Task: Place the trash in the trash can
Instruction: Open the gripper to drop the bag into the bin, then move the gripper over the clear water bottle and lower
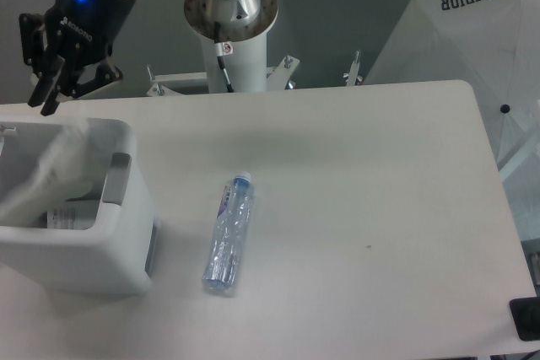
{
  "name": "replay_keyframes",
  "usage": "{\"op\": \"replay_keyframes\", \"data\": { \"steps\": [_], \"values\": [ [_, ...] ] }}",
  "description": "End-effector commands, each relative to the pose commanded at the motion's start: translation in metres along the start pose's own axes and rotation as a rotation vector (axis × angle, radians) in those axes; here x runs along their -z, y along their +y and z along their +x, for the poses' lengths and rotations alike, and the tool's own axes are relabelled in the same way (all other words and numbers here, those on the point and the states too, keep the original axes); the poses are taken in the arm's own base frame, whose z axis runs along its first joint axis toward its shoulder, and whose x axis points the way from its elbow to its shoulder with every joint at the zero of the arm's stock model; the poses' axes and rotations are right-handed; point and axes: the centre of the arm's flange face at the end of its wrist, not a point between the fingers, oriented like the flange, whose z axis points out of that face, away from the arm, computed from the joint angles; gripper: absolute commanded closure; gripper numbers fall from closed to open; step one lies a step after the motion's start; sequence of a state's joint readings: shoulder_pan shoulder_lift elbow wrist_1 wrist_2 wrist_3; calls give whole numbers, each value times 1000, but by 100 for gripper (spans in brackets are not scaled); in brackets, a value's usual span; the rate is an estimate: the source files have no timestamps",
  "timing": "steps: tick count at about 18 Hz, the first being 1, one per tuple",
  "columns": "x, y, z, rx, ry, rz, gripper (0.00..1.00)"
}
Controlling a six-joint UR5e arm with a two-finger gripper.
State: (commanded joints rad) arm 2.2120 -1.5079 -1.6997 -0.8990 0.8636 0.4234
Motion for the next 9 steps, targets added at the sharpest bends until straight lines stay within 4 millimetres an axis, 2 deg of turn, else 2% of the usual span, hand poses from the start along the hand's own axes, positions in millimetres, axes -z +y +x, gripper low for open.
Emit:
{"op": "replay_keyframes", "data": {
  "steps": [2,3,5,6,7,9],
  "values": [
    [2,-3,-1,-4,-6,4,2],
    [2,-3,-10,8,-17,3,1],
    [15,3,-52,97,-70,14,1],
    [27,20,-106,220,-124,18,0],
    [34,25,-131,259,-148,23,0],
    [35,33,-174,328,-172,23,0]
  ]
}}
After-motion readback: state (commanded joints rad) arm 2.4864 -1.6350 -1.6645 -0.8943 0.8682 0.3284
